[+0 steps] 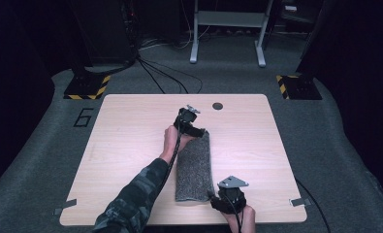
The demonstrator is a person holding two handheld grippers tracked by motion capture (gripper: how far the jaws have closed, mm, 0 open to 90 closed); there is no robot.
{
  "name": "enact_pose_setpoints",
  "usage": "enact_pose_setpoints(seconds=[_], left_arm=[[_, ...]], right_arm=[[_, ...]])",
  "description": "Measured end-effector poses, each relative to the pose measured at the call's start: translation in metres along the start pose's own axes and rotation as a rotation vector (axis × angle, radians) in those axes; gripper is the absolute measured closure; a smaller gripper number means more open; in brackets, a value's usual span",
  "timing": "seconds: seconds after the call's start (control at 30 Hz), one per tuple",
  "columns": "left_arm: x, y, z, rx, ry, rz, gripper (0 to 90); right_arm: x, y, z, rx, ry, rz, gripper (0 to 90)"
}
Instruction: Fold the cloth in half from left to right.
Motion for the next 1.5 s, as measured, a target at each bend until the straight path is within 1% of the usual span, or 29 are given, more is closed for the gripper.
enact_pose_setpoints(seconds=[0.07,0.17,0.2,0.23,0.3,0.37,0.43,0.47,0.5,0.57,0.6,0.63,0.67,0.73,0.77,0.8,0.93,0.97,1.0,1.03,1.07,1.13,1.17,1.2,1.27,1.3,1.33,1.43,1.5], left_arm=[[-0.006,-0.002,0.007,0.016,-0.004,0.012,21.8],[-0.019,-0.001,0.019,0.051,-0.022,0.038,21.2],[-0.024,0.0,0.024,0.055,-0.021,0.056,21.0],[-0.029,0.001,0.028,0.071,-0.024,0.068,20.8],[-0.04,0.005,0.037,0.087,-0.045,0.087,19.7],[-0.048,0.009,0.043,0.103,-0.07,0.1,18.9],[-0.053,0.014,0.046,0.111,-0.072,0.116,19.1],[-0.055,0.016,0.047,0.124,-0.069,0.121,19.1],[-0.056,0.017,0.047,0.132,-0.068,0.123,19.3],[-0.058,0.021,0.048,0.149,-0.063,0.134,19.4],[-0.058,0.022,0.048,0.15,-0.06,0.138,19.5],[-0.058,0.024,0.047,0.16,-0.057,0.135,19.5],[-0.058,0.025,0.047,0.158,-0.047,0.141,19.6],[-0.058,0.026,0.046,0.162,-0.044,0.14,19.6],[-0.058,0.026,0.046,0.161,-0.04,0.141,19.6],[-0.058,0.026,0.046,0.163,-0.036,0.139,19.6],[-0.058,0.028,0.049,0.163,-0.036,0.131,18.6],[-0.058,0.028,0.049,0.162,-0.038,0.132,18.3],[-0.057,0.028,0.05,0.163,-0.042,0.133,18.0],[-0.057,0.029,0.051,0.162,-0.042,0.13,17.6],[-0.057,0.029,0.052,0.163,-0.045,0.135,17.2],[-0.056,0.029,0.055,0.169,-0.043,0.144,16.5],[-0.056,0.029,0.055,0.179,-0.048,0.14,16.1],[-0.057,0.027,0.057,0.183,-0.05,0.143,15.5],[-0.059,0.022,0.057,0.171,-0.065,0.142,15.2],[-0.061,0.018,0.057,0.161,-0.064,0.143,15.2],[-0.064,0.013,0.055,0.151,-0.063,0.142,14.8],[-0.075,-0.003,0.049,0.117,-0.054,0.135,14.6],[-0.085,-0.016,0.041,0.092,-0.046,0.126,14.5]], right_arm=[[0.001,-0.003,-0.007,0.0,0.008,-0.018,39.4],[0.006,-0.002,-0.011,0.004,0.025,-0.042,31.3],[0.007,-0.001,-0.011,0.014,0.016,-0.045,29.7],[0.009,0.001,-0.011,0.02,0.018,-0.04,27.9],[0.011,0.006,-0.013,0.04,0.005,-0.036,26.2],[0.012,0.011,-0.015,0.041,-0.016,-0.018,25.2],[0.009,0.016,-0.016,0.026,-0.032,0.014,25.5],[0.008,0.018,-0.016,0.021,-0.022,0.025,25.9],[0.006,0.02,-0.017,0.005,-0.036,0.039,26.2],[0.002,0.021,-0.018,-0.019,-0.045,0.047,27.2],[-0.001,0.021,-0.018,-0.032,-0.047,0.045,27.5],[-0.003,0.02,-0.019,-0.042,-0.037,0.055,27.4],[-0.004,0.02,-0.021,-0.04,-0.046,0.055,27.3],[-0.008,0.02,-0.023,-0.046,-0.054,0.058,27.3],[-0.01,0.02,-0.022,-0.044,-0.044,0.067,27.4],[-0.011,0.02,-0.023,-0.045,-0.052,0.062,27.4],[-0.014,0.02,-0.022,-0.041,-0.045,0.061,27.9],[-0.014,0.021,-0.023,-0.044,-0.058,0.055,27.9],[-0.015,0.021,-0.022,-0.04,-0.043,0.055,27.4],[-0.015,0.022,-0.023,-0.038,-0.048,0.049,27.0],[-0.015,0.022,-0.024,-0.033,-0.039,0.053,26.1],[-0.013,0.024,-0.026,-0.033,-0.037,0.052,25.4],[-0.012,0.026,-0.026,-0.035,-0.042,0.051,25.2],[-0.01,0.027,-0.026,-0.03,-0.042,0.052,24.8],[-0.008,0.03,-0.027,-0.03,-0.046,0.05,24.5],[-0.007,0.031,-0.028,-0.033,-0.049,0.054,24.5],[-0.006,0.031,-0.027,-0.032,-0.034,0.056,24.4],[-0.005,0.033,-0.027,-0.03,-0.04,0.049,24.3],[-0.004,0.034,-0.027,-0.032,-0.038,0.048,24.2]])
Point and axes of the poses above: each handheld gripper's, and its own axes: y roughly forward along the jaws, x roughly out of its top, z roughly to its left, the point moved 3 cm from there along y, roughly forward along the jaws, and after that the axes turned 4 degrees about x, right-handed, at the moved point
